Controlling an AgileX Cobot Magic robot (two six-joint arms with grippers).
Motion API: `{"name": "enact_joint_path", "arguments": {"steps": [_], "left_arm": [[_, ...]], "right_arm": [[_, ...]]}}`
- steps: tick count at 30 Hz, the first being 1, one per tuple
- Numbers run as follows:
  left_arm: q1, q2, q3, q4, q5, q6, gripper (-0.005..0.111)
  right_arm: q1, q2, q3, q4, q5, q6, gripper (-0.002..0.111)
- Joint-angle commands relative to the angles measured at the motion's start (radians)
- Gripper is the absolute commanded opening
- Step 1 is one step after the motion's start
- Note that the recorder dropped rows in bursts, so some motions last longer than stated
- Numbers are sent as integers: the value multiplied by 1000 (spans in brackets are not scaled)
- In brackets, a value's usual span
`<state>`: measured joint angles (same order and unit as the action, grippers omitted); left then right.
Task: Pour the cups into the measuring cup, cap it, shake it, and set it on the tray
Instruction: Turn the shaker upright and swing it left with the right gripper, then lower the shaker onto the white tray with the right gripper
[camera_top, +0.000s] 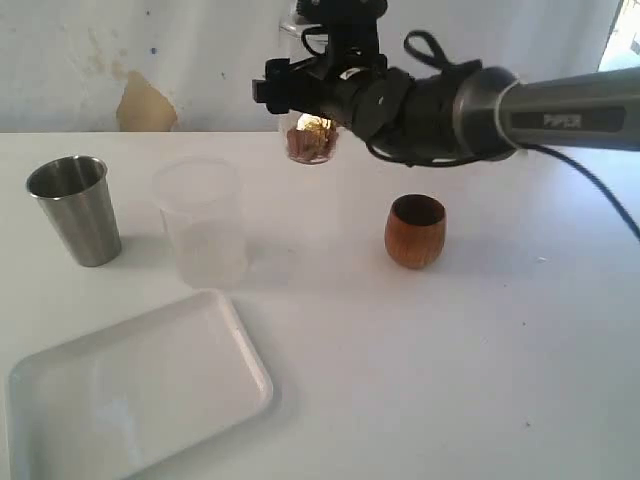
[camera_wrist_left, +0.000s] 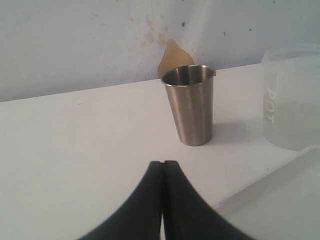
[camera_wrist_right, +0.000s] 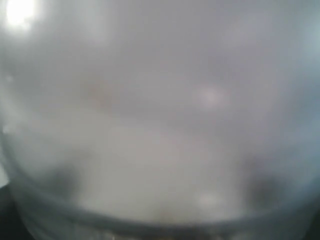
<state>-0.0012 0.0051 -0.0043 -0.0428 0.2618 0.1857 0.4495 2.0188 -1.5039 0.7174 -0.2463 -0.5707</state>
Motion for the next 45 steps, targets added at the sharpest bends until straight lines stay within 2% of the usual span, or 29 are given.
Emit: {"name": "enact_joint_path", "arguments": {"steps": [1, 7, 12, 16, 18, 19, 20, 21, 23, 26, 27, 28, 29, 30, 32, 33, 36, 37, 41, 45], "left_arm": [[0, -5, 4, -1, -6, -2, 0], [0, -5, 4, -1, -6, -2, 0], [0, -5, 4, -1, -6, -2, 0], [0, -5, 4, -1, -6, -2, 0], [0, -5, 4, -1, -6, -2, 0], [0, -5, 4, -1, -6, -2, 0], [0, -5, 4, -1, -6, -2, 0], [0, -5, 4, -1, -6, -2, 0], [0, -5, 4, -1, -6, -2, 0], [0, -5, 4, -1, -6, -2, 0], [0, -5, 4, -1, -6, -2, 0], [0, -5, 4, -1, -6, -2, 0], [0, -5, 4, -1, -6, -2, 0], [0, -5, 4, -1, -6, -2, 0], [0, -5, 4, -1, -6, -2, 0], [0, -5, 4, -1, -6, -2, 0], [0, -5, 4, -1, -6, -2, 0], [0, -5, 4, -1, -6, -2, 0], [0, -5, 4, -1, -6, -2, 0], [0, -5, 4, -1, -6, -2, 0]], "right_arm": [[4, -119, -7, -12, 227, -36, 0], [30, -198, -7, -12, 427, -60, 0], [139, -230, -4, 13, 480, -254, 0], [255, -248, 51, 109, 340, -357, 0], [315, -248, 95, 145, 204, -357, 0], [376, -248, 148, 136, 52, -342, 0], [396, -248, 171, 122, -5, -313, 0], [434, -248, 227, 63, -123, -188, 0], [449, -246, 276, -44, -192, -30, 0], [451, -239, 336, -385, -215, 303, 0], [451, -235, 345, -535, -210, 406, 0], [458, -229, 354, -854, -202, 605, 0], [457, -229, 356, -1022, -208, 725, 0], [457, -229, 356, -1312, -275, 1015, 0], [437, -229, 356, -1594, -463, 1251, 0], [432, -229, 356, -1611, -476, 1280, 0], [380, -227, 358, -1556, -308, 1280, 0], [360, -222, 370, -1538, -311, 1287, 0], [344, -144, 415, -1533, -490, 1277, 0], [349, 10, 378, -1429, -561, 1041, 0]]}}
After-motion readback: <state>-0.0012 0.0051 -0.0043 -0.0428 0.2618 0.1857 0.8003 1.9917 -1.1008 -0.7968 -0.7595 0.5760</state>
